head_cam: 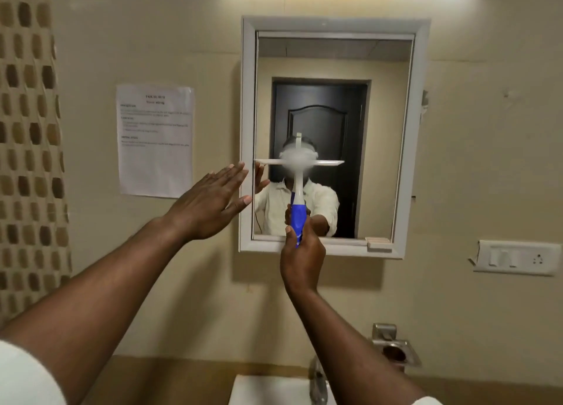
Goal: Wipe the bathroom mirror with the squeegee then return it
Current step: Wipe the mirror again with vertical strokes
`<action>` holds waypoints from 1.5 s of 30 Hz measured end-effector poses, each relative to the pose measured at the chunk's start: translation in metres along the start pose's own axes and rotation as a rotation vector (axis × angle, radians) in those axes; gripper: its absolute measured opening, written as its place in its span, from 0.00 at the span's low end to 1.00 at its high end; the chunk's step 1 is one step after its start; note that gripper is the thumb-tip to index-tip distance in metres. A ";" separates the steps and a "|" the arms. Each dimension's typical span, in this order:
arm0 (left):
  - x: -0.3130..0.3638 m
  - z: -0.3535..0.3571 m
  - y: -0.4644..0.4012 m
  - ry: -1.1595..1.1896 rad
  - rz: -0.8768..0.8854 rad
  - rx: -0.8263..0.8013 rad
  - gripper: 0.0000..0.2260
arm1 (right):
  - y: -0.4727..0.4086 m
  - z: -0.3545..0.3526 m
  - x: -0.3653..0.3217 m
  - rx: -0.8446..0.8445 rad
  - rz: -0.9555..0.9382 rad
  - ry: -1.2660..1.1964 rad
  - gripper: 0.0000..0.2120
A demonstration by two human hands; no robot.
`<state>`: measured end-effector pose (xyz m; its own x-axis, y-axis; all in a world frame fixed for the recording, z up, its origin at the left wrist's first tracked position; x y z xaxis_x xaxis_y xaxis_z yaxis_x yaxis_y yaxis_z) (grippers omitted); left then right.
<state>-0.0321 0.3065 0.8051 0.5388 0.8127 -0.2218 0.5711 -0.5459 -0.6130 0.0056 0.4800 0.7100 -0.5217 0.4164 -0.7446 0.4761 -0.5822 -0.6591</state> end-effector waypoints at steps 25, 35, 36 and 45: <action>0.000 0.037 0.025 0.031 -0.009 -0.054 0.29 | 0.107 -0.029 0.081 -0.025 0.096 0.071 0.11; 0.006 -0.012 -0.031 0.017 0.051 0.097 0.34 | -0.084 -0.020 -0.069 0.058 -0.248 -0.057 0.14; 0.007 -0.017 -0.036 0.024 0.059 0.116 0.34 | -0.107 -0.020 -0.086 0.056 -0.257 -0.068 0.13; 0.010 -0.016 -0.055 0.015 0.084 0.175 0.28 | -0.196 -0.024 -0.145 0.094 -0.318 -0.033 0.17</action>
<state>-0.0479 0.3408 0.8487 0.5895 0.7623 -0.2672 0.4081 -0.5666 -0.7159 0.0054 0.5506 0.9446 -0.6569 0.5661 -0.4980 0.2191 -0.4886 -0.8445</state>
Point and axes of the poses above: each hand's wrist, its own y-axis away from the middle knuckle, its own z-axis out of the palm, x = y × z, the point moved 5 cm from there along -y, towards the middle knuckle, and after that the axes turned 12 degrees about -y, right-handed, at the moved point
